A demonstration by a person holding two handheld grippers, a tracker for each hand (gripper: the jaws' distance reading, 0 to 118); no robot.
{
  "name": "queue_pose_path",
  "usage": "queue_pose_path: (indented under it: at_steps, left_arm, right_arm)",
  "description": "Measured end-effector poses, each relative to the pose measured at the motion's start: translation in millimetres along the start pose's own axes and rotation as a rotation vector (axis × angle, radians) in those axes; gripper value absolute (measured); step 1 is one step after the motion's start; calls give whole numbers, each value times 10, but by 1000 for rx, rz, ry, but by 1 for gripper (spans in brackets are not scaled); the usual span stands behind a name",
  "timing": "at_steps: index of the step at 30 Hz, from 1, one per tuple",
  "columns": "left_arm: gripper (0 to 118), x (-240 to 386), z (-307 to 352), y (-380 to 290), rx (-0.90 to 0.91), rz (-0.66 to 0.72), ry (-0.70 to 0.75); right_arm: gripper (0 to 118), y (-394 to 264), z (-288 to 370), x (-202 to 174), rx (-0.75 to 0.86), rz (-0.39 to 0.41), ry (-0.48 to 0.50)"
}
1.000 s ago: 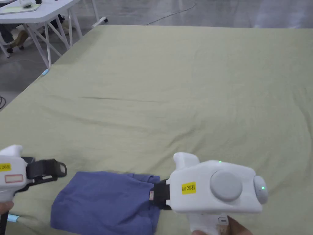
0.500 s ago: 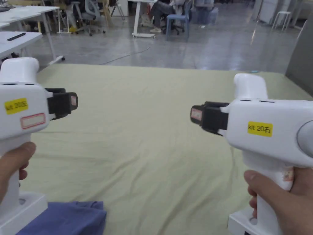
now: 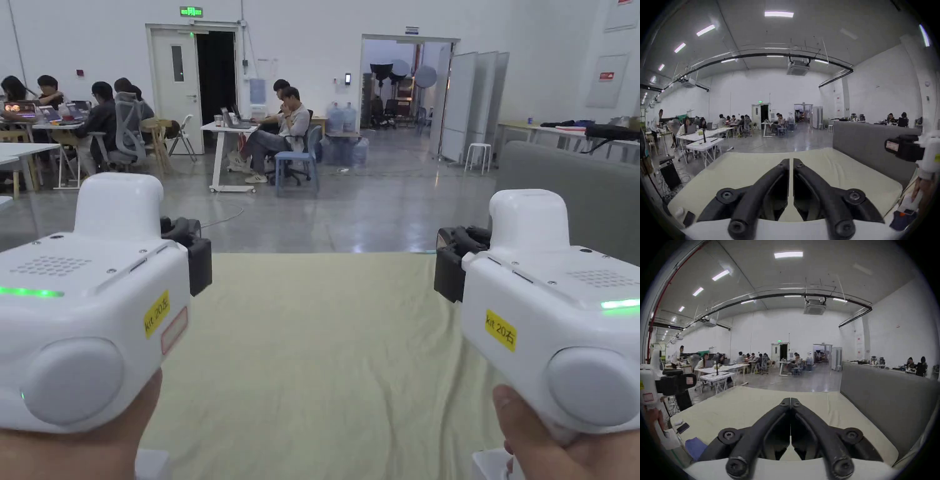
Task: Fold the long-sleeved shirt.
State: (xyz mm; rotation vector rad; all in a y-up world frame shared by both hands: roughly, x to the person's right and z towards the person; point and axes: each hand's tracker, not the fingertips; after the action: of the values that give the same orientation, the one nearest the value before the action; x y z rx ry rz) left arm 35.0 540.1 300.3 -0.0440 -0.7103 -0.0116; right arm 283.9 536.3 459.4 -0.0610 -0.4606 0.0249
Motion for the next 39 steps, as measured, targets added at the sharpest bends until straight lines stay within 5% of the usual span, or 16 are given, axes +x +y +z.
queue_pose_path:
  at_steps: [4, 5, 6, 7, 8, 21, 39]
  left_arm:
    - [0, 61, -53, 16, -35, 0, -32]
    - [9, 58, -50, 16, -36, 0, -27]
    - [54, 56, -40, 24, -39, -36, 19]
    - [100, 65, -49, 16, -48, -67, 52]
    - [118, 73, -77, 15, -63, -89, 84]
    - [118, -206, 15, -201, -119, -67, 166]
    - [118, -192, 1, -217, -148, -49, 118]
  right_arm:
    - [2, 43, -43, -3, 20, 8, 6]
    - [24, 63, -59, -4, 25, 3, 10]
    - [83, 66, -77, -18, 34, -19, -5]
    - [118, 60, -148, -17, 25, -56, -32]
    - [115, 56, -219, -13, -13, -67, -40]
    - [118, -185, -359, -40, -203, -204, 18]
    - [118, -211, -330, -256, -167, -108, 5]
